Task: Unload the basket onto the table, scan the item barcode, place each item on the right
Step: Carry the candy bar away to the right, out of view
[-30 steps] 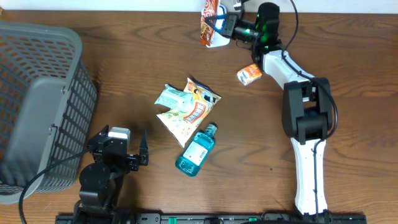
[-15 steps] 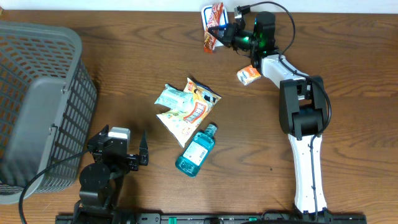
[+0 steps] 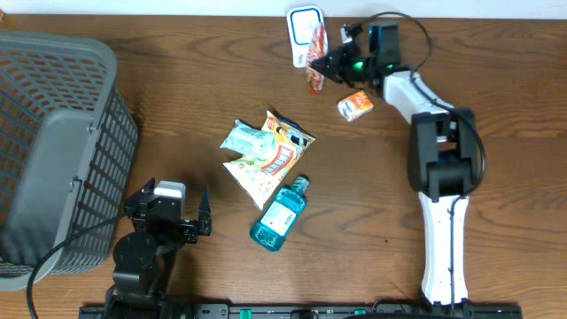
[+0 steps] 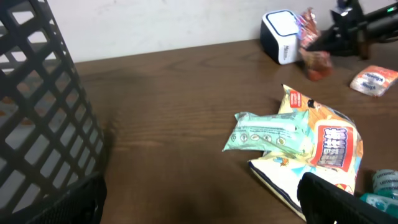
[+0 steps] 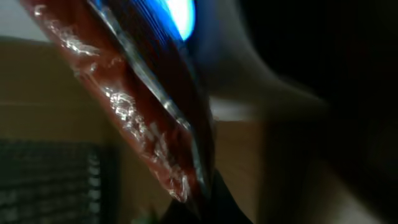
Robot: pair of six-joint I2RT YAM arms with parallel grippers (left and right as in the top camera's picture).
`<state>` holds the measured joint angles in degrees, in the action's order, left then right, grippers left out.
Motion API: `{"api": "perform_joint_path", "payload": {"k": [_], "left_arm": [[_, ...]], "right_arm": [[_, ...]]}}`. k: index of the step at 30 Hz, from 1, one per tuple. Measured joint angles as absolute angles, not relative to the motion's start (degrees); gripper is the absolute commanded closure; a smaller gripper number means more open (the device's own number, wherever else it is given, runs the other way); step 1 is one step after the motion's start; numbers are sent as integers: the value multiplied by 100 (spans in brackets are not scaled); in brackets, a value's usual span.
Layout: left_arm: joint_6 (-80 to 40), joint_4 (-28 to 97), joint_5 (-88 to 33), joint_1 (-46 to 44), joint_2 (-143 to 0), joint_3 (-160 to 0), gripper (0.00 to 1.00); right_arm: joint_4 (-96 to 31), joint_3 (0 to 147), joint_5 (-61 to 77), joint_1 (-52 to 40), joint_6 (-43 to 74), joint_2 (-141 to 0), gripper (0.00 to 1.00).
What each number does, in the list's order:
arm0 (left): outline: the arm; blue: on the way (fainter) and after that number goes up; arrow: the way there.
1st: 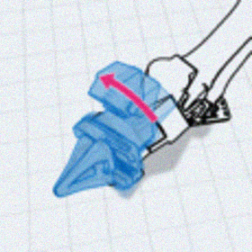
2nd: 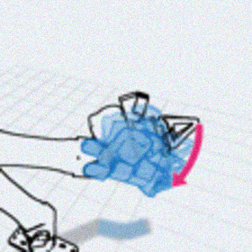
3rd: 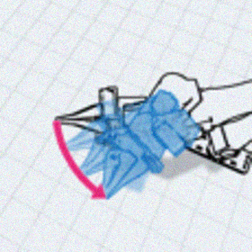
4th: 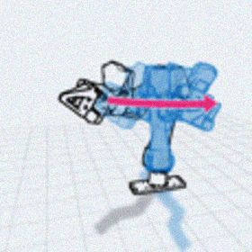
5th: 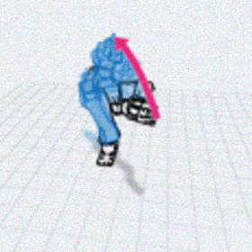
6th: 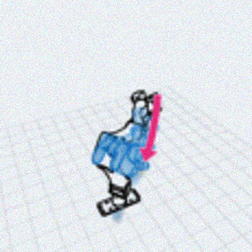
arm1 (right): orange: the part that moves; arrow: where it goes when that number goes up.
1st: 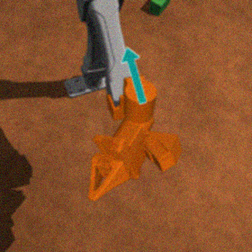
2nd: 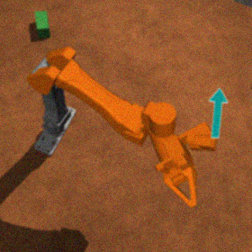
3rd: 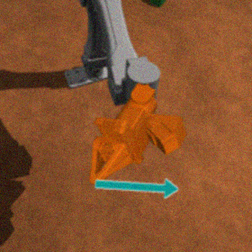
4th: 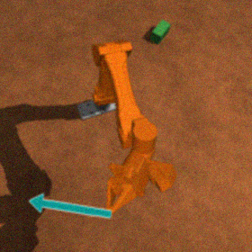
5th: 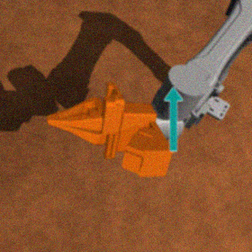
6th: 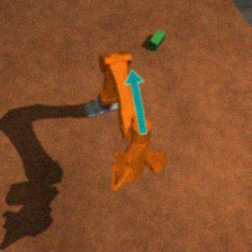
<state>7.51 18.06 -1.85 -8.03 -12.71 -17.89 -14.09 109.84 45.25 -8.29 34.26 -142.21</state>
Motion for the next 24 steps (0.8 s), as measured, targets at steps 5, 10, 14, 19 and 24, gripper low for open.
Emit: {"api": "perform_joint_path", "payload": {"k": [5,10,14,19,24], "left_arm": [[753,1802,-185,-803,-1271,-1789,2],[753,1802,-185,-803,-1271,-1789,2],[751,1802,-185,-803,-1269,-1789,2],[751,1802,-185,-803,-1271,-1789,2],[753,1800,-185,-803,-1271,-1789,2]], "right_arm": [[-3109,10975,3006,-854,2152,-12921,99],[-4222,11085,718,-786,1527,-11419,99],[-4853,11161,-1031,-567,1380,-11078,99],[-5607,11000,-2895,132,1317,-11297,99],[-5221,10184,-3699,1149,1313,-11542,99]]}}
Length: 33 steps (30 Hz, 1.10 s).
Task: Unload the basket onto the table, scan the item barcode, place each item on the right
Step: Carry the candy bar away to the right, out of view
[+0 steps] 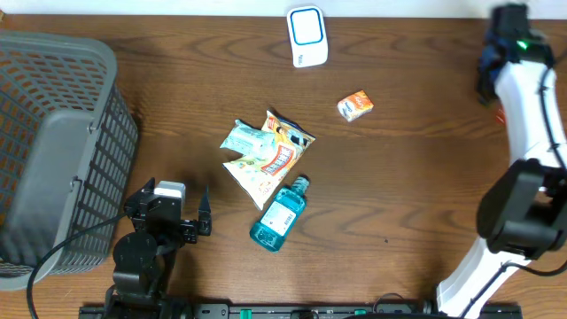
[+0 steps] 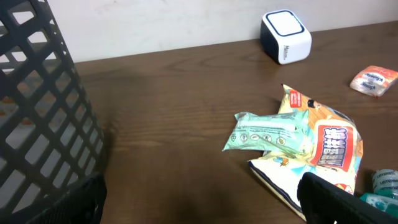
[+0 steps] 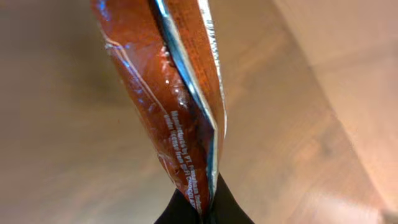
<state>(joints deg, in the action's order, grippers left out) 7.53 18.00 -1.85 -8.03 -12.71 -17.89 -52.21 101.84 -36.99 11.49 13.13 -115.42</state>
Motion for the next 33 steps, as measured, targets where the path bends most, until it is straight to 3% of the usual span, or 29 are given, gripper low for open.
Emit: {"api": "perform_joint_path", "payload": {"k": [6,11,16,19,21,22,23,33], "left_arm": [[753,1800,-185,-803,-1269,-1789,2],[753,1802,-185,-803,-1271,-1789,2],[753,1802,-185,-803,-1271,-1789,2],[753,1802,-185,-803,-1271,-1789,2],[753,1800,-185,-803,-1271,-1789,2],[751,1802,-185,-803,-1271,-1789,2],[751,1802,-185,-803,-1269,-1789,2],[753,1802,-185,-803,-1269,-1789,2]], "right_arm": [[-3776,9087,-3865,2316,681,-11568,99],[-2587,8320,-3430,3262,-572,-11568,99],[-2091,8031,-3129,4001,-1160,-11568,98],[-1968,8025,-2818,4362,-1291,-11568,84],[-1957,8025,-2593,4525,-1321,-11568,67],[-1957,8025,-2471,4593,-1271,-11568,53],[-1964,8025,-2362,4633,-1243,-11568,48],[-2078,8023,-1826,4134,-893,-11225,13]]}}
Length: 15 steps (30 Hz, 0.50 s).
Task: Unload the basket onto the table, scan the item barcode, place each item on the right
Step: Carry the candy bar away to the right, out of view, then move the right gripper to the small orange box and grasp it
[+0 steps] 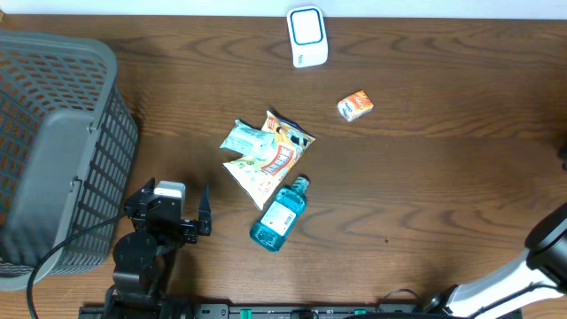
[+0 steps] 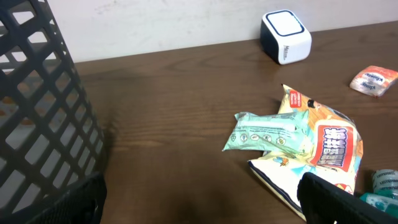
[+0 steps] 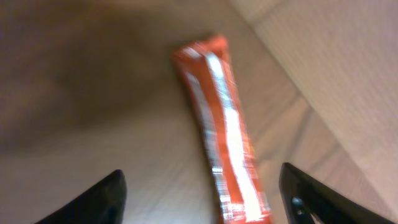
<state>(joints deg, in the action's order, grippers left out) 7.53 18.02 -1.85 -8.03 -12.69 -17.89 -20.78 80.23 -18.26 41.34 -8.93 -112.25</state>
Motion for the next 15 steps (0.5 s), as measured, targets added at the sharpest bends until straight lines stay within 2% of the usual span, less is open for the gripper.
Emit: {"api": "perform_joint_path", "payload": {"k": [1,3,4,11,15], "left_arm": [[753,1802,-185,-803,-1269,-1789,2],[753,1800,-185,-803,-1269,-1789,2],[753,1802,-185,-803,-1271,-1789,2],[753,1800,-185,-803,-1269,-1789,2],[753,1798,-185,-803,-1271,-1789,2]], "right_arm": [[-2088,8023,-1697,4023,-838,-11087,11],[-2134,8023,-1240,3758,-635,-10733,2],[-2167,8023,-913,3614,-513,-10521,1],[-2340,8053,1859,2561,381,-9797,1],[-2596,8053,2714,1767,845,-9990,1]]}}
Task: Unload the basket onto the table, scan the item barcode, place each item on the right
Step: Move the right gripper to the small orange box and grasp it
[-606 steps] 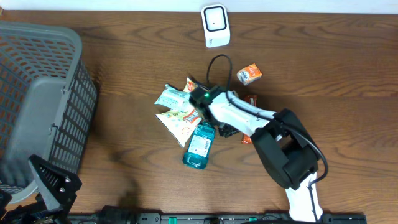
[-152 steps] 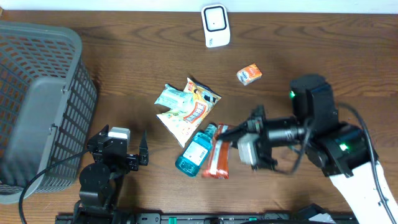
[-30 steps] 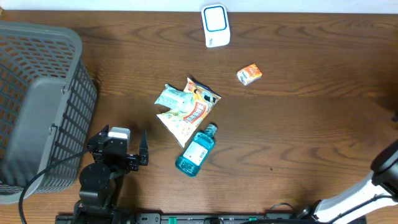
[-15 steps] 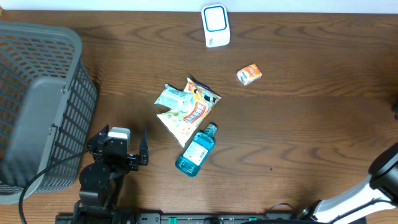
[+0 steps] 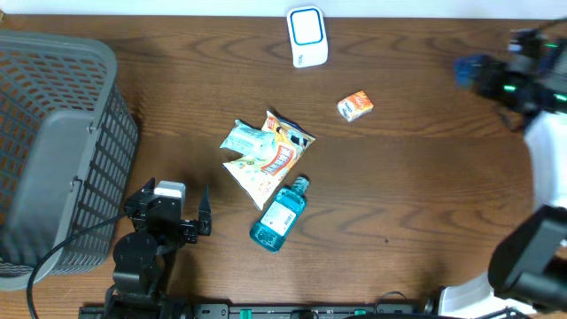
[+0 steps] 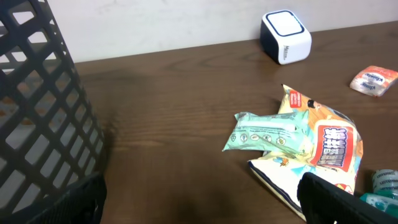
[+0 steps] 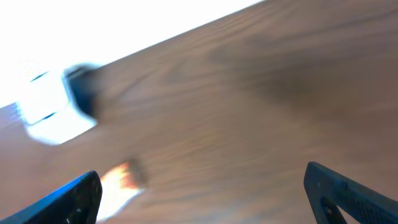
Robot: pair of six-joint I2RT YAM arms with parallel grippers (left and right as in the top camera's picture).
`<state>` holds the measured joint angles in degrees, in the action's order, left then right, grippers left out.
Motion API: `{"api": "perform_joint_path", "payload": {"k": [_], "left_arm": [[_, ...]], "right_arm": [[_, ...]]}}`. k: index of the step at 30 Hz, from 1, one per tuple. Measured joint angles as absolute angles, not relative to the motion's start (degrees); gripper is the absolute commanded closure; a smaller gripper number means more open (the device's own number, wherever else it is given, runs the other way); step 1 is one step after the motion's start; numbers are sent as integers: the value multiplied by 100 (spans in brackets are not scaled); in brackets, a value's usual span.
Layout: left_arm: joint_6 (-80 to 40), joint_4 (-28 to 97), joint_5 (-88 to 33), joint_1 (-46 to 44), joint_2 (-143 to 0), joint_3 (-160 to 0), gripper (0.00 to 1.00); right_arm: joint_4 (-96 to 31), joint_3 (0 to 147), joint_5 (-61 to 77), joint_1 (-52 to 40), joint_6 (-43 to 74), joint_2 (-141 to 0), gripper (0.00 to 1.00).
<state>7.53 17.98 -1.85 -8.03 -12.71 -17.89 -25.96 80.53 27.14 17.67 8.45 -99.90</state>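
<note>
The white scanner (image 5: pixel 306 35) with its blue-ringed face stands at the table's far edge. A small orange packet (image 5: pixel 354 105) lies to its right; it shows blurred in the right wrist view as an orange packet (image 7: pixel 121 177) below the scanner (image 7: pixel 50 112). My right gripper (image 5: pixel 467 69) hovers open and empty over the far right of the table, turned toward the scanner. In its own view the right gripper (image 7: pixel 211 193) has nothing between its fingers. My left gripper (image 5: pixel 197 221) rests open near the front left. The red stick packet is out of view.
A grey mesh basket (image 5: pixel 53 133) fills the left side. In mid-table lie a green packet (image 5: pixel 244 139), a colourful snack bag (image 5: pixel 276 159) and a blue bottle (image 5: pixel 279 213). The left wrist view shows the snack bag (image 6: pixel 323 149) and the basket wall (image 6: pixel 37 112).
My right gripper was off the overhead view at the right, open over the lying red stick packet. Now it is back over the table's far right, empty, and the packet is out of view.
My right gripper held the red stick packet up at the scanner. Then it held the packet by the table's far right edge. Then it was open with the packet lying on a surface beyond the right edge. Now it is back over the table, empty. The left arm never moved.
</note>
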Motion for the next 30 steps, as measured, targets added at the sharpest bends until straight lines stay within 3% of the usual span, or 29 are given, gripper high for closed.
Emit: {"api": "perform_joint_path", "payload": {"k": [3,6,7,10,12,18,23,26,30], "left_arm": [[751,1798,-185,-803,-1269,-1789,2],[751,1802,-185,-803,-1271,-1789,2],[753,1802,-185,-803,-1271,-1789,2],[753,1800,-185,-803,-1271,-1789,2],[753,1800,-185,-803,-1271,-1789,2],[751,1802,-185,-803,-1271,-1789,2],[751,1800,-185,-803,-1271,-1789,2],[751,1800,-187,-803,-1269,-1789,2],[751,1802,-185,-803,-1269,-1789,2]], "right_arm": [[-2716,8053,3030,1120,1129,-10307,4],[-2770,8051,3177,513,1291,-10667,47],[-2727,8049,3173,314,1332,-10783,50],[-2530,8049,3000,-137,1577,-11039,39],[-2523,8049,2724,-360,1964,-11174,26],[-2434,8049,2025,-655,3653,-11789,29],[-2265,8071,1887,-657,4388,-12066,29],[-2128,8073,1796,-655,4611,-12112,44],[-2117,8073,1656,-657,4803,-12191,87]]}}
